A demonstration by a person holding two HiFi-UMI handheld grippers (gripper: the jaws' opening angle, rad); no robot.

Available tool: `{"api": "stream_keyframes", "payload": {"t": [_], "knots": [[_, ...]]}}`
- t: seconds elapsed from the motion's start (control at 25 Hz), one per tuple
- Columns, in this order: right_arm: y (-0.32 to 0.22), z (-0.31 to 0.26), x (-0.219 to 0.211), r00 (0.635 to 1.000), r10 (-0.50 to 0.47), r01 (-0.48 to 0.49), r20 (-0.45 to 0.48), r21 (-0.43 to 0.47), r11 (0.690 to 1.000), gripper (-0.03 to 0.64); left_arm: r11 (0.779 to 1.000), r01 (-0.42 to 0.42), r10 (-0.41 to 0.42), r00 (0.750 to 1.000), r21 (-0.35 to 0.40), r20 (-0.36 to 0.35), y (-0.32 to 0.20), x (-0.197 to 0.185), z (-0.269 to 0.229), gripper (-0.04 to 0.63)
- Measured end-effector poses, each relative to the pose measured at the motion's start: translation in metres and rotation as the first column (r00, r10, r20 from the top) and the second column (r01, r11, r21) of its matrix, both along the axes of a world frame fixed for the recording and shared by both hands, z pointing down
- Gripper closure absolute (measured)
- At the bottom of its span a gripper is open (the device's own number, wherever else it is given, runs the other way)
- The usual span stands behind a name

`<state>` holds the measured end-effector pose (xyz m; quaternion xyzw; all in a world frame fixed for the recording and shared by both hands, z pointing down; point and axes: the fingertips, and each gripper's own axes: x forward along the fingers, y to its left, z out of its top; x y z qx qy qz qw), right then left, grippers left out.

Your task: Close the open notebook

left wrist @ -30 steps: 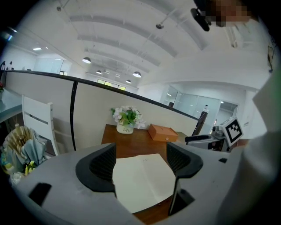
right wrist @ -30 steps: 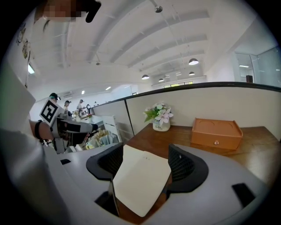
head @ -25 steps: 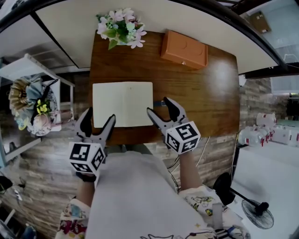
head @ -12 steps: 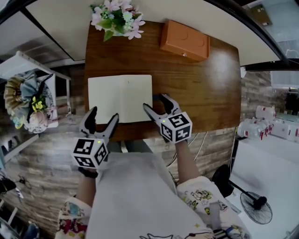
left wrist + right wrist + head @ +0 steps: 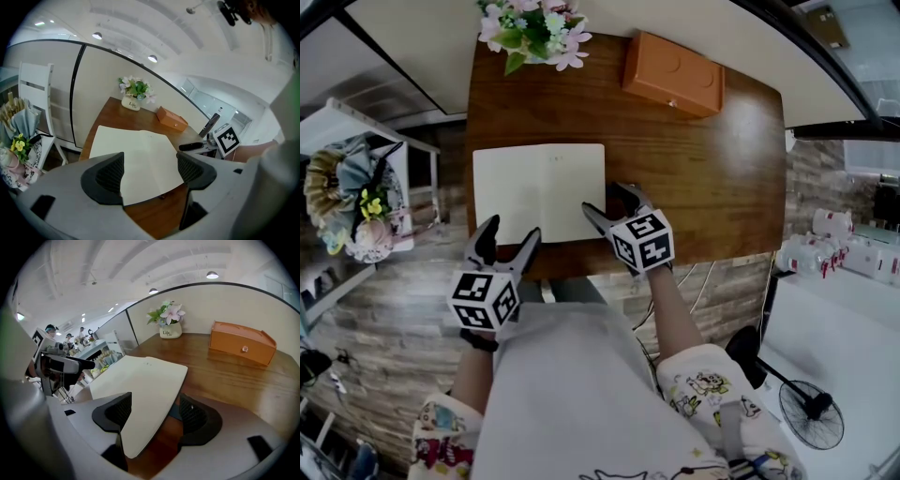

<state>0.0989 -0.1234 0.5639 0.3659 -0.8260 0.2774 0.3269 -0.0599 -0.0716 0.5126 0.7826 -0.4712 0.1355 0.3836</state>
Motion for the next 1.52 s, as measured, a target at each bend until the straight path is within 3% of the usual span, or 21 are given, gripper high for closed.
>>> {"api": "stream_keyframes", "payload": {"t": [0.48,0.84,1.08,1.32,1.52], "knots": [[0.007,0.027,-0.001,0.994,-0.088,0.081,-0.065,-0.091,0.993,0.333,0.998,0.018,-0.022,0.998,-0.062,-0.055,0.013,0.01,0.016,0.264],[0.007,0.029,-0.002,0.992,-0.095,0.085,-0.083,-0.11,0.99,0.333,0.995,0.055,-0.062,0.994,-0.08,-0.092,0.019,0.008,0.02,0.264],[0.007,0.029,0.0,0.992,-0.094,0.084,-0.085,-0.114,0.99,0.333,0.989,0.106,-0.122,0.98,-0.104,-0.158,0.028,0.006,0.02,0.264],[0.006,0.028,-0.002,0.991,-0.096,0.084,-0.09,-0.125,0.989,0.333,0.969,0.177,-0.221,0.932,-0.172,-0.287,0.039,0.004,0.022,0.264],[0.006,0.028,-0.001,0.991,-0.093,0.081,-0.092,-0.124,0.989,0.333,0.943,0.219,-0.308,0.861,-0.252,-0.405,0.048,0.01,0.027,0.264]]}}
